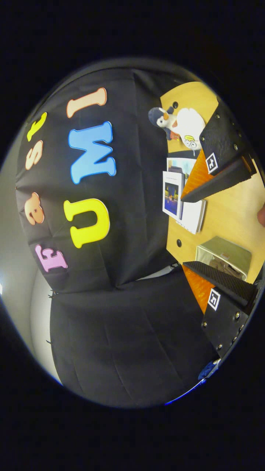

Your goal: Open the storage box then place both shoes into the box .Put the left shoe in first, then the right shoe, with the right side of both shoes facing outward in a uniform manner.

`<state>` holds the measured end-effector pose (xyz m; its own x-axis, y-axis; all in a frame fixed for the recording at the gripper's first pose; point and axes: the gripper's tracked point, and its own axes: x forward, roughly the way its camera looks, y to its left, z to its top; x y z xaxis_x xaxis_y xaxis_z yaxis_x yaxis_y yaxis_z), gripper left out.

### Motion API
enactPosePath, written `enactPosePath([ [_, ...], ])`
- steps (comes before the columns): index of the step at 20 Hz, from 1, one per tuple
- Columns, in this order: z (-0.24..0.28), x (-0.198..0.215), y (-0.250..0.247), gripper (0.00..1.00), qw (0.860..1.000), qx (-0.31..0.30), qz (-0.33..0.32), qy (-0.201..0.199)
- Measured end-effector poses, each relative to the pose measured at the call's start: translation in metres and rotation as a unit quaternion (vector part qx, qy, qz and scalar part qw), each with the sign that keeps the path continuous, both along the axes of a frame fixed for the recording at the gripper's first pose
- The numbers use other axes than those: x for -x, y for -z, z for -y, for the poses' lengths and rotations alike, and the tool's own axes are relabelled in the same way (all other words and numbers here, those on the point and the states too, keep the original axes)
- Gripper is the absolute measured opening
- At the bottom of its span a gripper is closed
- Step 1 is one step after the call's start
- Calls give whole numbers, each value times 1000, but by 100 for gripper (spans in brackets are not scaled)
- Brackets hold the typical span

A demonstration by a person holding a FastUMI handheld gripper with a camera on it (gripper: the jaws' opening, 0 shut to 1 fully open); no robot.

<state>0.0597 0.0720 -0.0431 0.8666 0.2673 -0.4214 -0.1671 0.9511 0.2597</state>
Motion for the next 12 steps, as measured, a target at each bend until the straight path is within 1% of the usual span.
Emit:
enactPosePath([
  [2, 19, -4, -13, 98, 999, 4, 27, 19],
  [7, 52, -4, -24, 97, 997, 23, 48, 53],
  [12, 58, 7, -16, 97, 997, 32, 40, 56],
])
